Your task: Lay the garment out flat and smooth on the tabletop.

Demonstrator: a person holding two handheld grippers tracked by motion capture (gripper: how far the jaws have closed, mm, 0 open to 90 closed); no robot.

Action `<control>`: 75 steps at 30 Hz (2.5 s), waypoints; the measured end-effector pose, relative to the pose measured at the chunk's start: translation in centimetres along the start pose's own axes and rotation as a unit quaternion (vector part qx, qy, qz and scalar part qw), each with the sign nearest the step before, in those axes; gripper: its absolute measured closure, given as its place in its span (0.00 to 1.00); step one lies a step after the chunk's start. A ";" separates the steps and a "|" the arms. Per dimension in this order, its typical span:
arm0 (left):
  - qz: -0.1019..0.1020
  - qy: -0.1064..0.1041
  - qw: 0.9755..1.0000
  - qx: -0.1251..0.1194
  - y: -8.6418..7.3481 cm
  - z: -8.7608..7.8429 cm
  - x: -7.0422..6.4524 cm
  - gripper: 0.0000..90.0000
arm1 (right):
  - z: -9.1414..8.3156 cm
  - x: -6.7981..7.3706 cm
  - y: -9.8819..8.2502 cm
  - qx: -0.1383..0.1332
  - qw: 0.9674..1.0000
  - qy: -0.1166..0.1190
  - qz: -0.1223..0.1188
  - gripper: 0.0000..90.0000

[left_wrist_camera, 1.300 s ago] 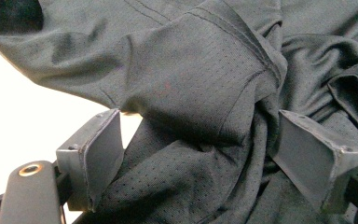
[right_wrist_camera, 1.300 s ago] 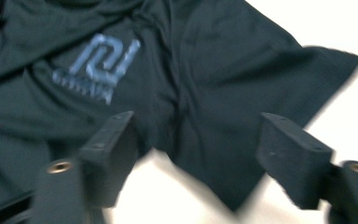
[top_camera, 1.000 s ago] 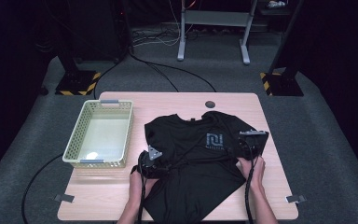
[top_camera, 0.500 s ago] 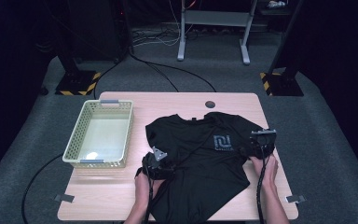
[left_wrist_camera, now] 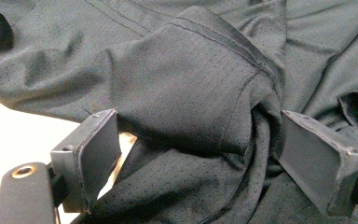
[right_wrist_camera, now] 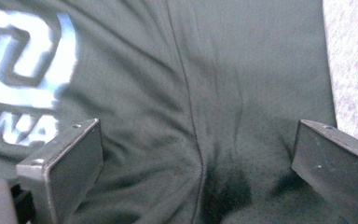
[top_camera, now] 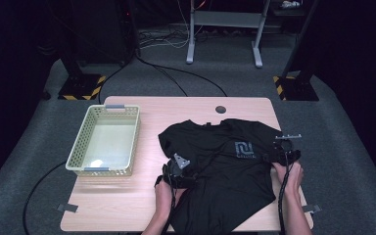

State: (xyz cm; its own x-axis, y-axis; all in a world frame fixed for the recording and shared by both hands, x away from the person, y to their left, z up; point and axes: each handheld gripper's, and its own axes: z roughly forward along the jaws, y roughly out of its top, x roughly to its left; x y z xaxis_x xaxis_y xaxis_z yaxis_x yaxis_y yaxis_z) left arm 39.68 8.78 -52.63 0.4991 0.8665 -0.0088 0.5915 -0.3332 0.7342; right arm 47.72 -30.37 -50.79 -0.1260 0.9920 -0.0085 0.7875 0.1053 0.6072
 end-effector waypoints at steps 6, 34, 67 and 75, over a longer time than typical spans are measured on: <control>0.001 0.001 1.000 0.001 0.0 0.0 0.0 0.16 | -1.2 6.4 -1.4 -0.043 0.995 0.090 -0.030 0.02; -0.007 -0.010 1.000 -0.015 2.5 -0.8 -1.3 0.15 | -0.3 4.1 -3.0 -0.063 0.997 0.042 -0.035 0.02; -0.051 -0.047 0.997 -0.015 4.3 -0.5 2.8 0.91 | -0.3 4.1 -3.2 -0.072 0.996 0.039 -0.029 0.04; -0.068 -0.048 0.996 -0.024 3.3 -1.6 4.4 0.90 | -0.3 4.1 -3.2 -0.072 0.996 0.038 -0.029 0.04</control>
State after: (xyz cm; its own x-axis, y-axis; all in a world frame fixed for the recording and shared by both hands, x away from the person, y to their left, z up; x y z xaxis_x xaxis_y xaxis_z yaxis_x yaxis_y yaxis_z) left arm 42.80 12.07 -49.18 0.4759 0.8624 -0.1725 0.6278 -0.1958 0.7533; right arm 44.48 -26.62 -52.51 -0.2183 0.9758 0.0112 0.6837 0.1447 0.7152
